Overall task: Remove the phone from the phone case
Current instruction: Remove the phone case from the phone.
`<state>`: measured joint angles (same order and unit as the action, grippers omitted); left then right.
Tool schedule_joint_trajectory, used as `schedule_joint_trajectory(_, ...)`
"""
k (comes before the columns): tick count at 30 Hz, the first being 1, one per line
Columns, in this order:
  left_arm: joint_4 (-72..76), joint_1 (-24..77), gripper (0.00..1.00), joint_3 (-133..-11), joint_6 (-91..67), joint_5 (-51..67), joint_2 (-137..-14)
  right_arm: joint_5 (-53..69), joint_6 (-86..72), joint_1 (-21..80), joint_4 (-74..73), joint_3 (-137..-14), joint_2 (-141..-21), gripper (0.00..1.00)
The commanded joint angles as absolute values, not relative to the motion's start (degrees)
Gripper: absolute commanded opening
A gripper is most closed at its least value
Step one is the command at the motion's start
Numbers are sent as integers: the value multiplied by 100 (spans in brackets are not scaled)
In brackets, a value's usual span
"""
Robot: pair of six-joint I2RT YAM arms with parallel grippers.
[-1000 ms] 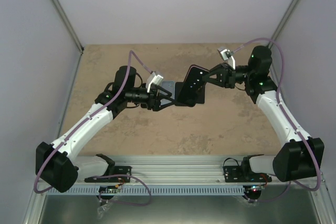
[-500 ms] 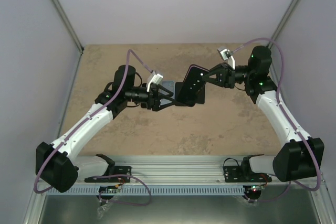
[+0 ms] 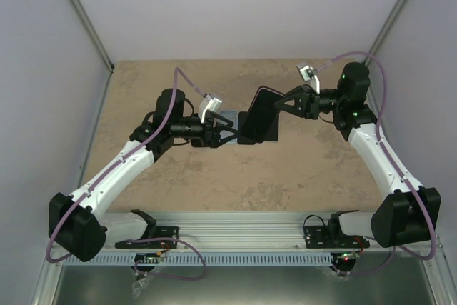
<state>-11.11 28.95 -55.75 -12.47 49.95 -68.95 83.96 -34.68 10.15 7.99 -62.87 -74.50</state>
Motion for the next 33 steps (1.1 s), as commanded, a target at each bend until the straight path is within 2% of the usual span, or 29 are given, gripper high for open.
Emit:
schedule_joint_trajectory(1,-1064,2881,70,-5500,-1207,4447,-6970,8769,-3644,1079,1024,-6275,-7253,1)
schedule_joint_trajectory(33,-562,2635,68,-5184,-1587,4694,-7021,9072,-3671,1244,1063,-6361,-7160,0)
